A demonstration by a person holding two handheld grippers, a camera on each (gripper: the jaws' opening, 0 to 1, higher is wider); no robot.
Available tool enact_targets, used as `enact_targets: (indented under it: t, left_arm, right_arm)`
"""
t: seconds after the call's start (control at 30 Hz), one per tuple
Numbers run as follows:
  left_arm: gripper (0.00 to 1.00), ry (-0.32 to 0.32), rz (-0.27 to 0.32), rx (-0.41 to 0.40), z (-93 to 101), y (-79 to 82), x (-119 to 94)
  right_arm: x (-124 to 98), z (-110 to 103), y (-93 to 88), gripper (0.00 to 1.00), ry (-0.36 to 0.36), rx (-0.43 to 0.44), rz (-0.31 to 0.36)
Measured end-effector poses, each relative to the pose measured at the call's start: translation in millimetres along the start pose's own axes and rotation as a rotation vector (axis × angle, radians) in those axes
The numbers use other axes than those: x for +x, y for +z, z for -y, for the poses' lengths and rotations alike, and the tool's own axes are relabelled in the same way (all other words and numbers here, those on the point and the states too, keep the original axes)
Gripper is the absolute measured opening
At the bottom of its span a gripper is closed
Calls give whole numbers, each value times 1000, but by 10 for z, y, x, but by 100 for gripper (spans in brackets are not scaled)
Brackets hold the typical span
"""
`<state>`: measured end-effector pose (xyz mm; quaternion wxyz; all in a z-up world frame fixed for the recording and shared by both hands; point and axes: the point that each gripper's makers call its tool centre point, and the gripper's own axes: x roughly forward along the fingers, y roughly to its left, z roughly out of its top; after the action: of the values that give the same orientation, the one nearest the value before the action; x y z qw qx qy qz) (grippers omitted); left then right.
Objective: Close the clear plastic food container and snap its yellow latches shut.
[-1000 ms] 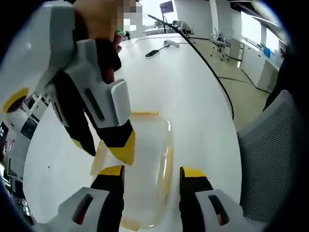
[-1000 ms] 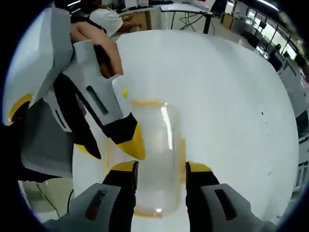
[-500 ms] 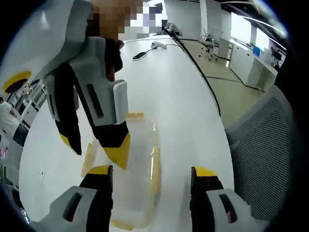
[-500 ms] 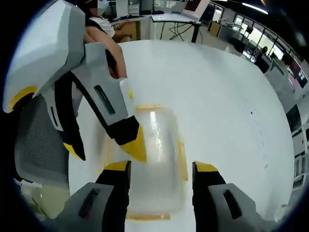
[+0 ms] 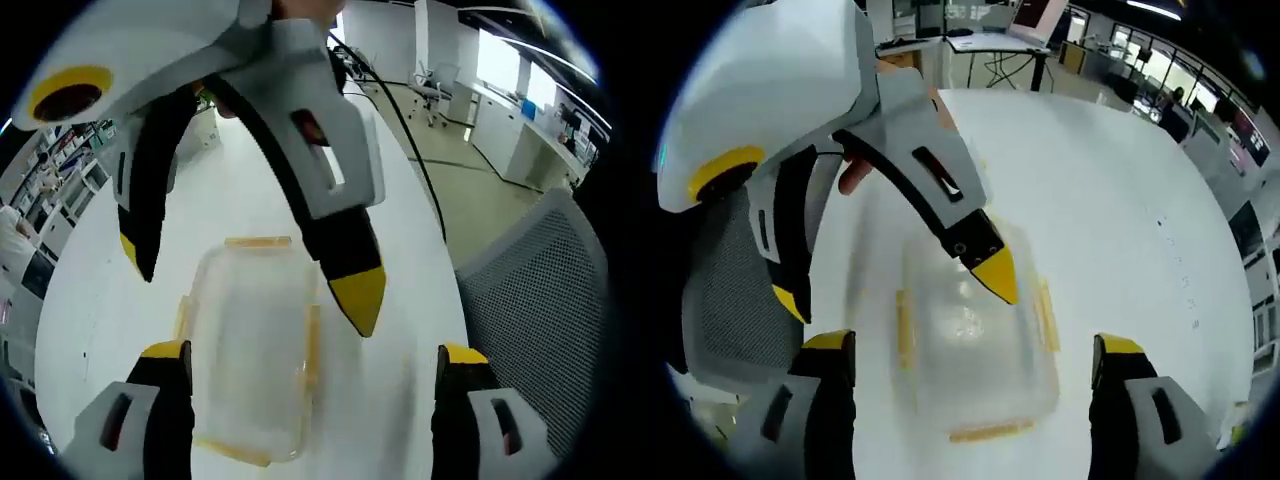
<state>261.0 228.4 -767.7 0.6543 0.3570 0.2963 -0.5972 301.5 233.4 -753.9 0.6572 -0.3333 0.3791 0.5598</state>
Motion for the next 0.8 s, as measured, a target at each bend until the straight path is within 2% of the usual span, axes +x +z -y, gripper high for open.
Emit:
enact_targets:
  t: [0.13, 0.23, 0.3, 0.33, 0.57, 0.63, 0.8]
  left_arm:
    - [99, 7, -32, 36, -41, -58, -39]
    - [99, 79, -99, 128, -180, -159, -63]
    - [99, 79, -113, 114, -187, -193, -41]
    - [98, 88, -145, 82, -233, -260, -37]
    - [89, 70, -168, -7, -338, -338, 20]
    - [90, 73, -179, 2, -383, -366, 48]
    - [90, 90, -220, 2, -509, -446, 84]
  right_arm:
    - [-20, -56, -24, 100, -4, -6, -13]
    - [-7, -76, -129, 100, -10, -39, -54]
    - [9, -92, -206, 100, -2, -58, -78]
    - [14, -84, -240, 100, -3, -68, -89]
    - [46, 16, -402, 94, -14, -108, -125]
    - [62, -7, -456, 92, 14, -85, -132]
    - [108, 35, -502, 92, 15, -126, -129]
